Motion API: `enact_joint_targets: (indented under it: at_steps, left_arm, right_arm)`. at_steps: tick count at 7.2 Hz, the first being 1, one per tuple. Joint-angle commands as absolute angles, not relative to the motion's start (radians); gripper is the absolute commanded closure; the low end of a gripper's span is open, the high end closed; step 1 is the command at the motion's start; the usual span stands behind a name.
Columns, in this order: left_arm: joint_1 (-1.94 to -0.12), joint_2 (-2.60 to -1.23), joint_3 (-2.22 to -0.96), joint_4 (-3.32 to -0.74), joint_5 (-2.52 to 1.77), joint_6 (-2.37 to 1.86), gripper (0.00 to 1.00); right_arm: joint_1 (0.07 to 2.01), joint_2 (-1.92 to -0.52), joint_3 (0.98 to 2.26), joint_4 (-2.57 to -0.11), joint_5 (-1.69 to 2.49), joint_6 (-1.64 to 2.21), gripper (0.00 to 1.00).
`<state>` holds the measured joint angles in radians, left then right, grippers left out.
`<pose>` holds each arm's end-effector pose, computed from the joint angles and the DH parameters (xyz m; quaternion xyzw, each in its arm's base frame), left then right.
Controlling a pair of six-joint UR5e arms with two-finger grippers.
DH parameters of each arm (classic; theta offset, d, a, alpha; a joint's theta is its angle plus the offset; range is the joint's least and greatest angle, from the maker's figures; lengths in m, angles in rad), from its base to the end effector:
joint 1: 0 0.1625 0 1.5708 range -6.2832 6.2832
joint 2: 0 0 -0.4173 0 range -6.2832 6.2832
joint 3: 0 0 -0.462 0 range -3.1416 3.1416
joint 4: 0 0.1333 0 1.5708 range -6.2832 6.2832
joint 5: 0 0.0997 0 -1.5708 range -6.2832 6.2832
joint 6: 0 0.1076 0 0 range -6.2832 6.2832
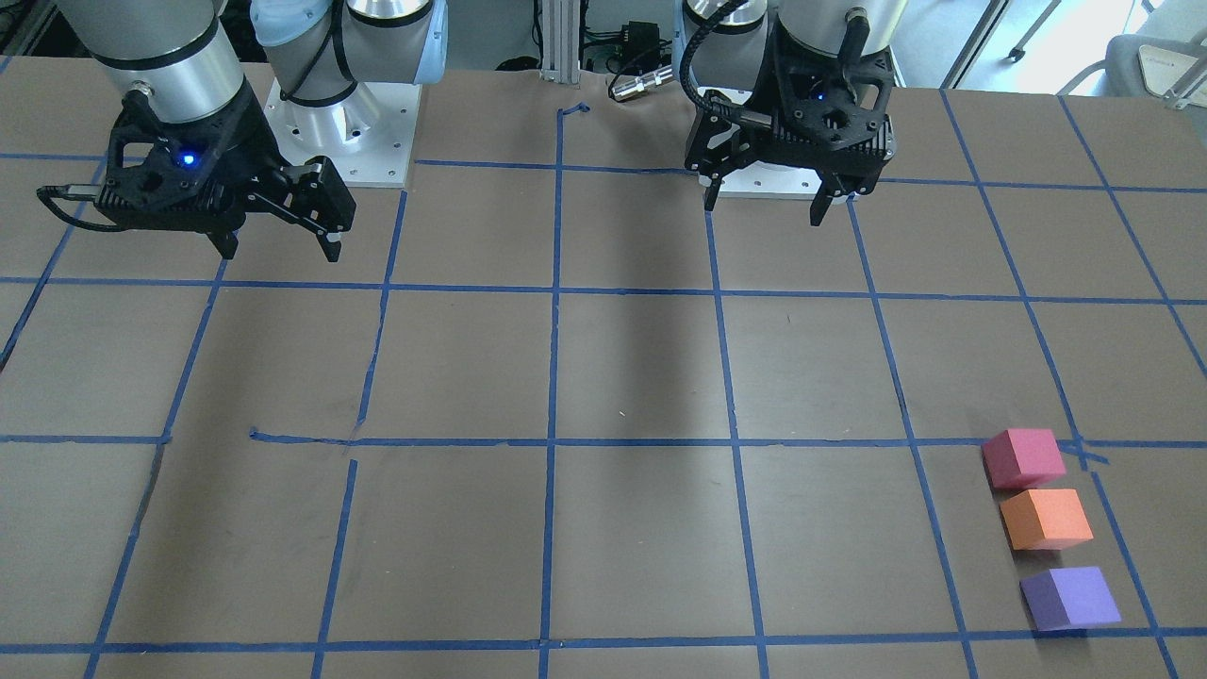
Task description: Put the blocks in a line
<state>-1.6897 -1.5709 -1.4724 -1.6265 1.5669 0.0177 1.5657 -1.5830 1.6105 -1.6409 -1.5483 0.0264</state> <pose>-0.1997 -0.5442 0.5219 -0.0683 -0.9974 0.0212 0.0030 0.1329 -0.5616 0.4638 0.0155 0.9996 -0.0212 0.0115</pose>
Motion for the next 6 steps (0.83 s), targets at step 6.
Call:
enact_joint_targets:
  at_steps: [6]
  left_arm:
    - [-1.689,-1.551,-1.479,-1.629,1.572,0.02,0.0]
  right_arm:
    - [1.566,-1.582,1.609,-1.657,-1.54,0.025,0.0]
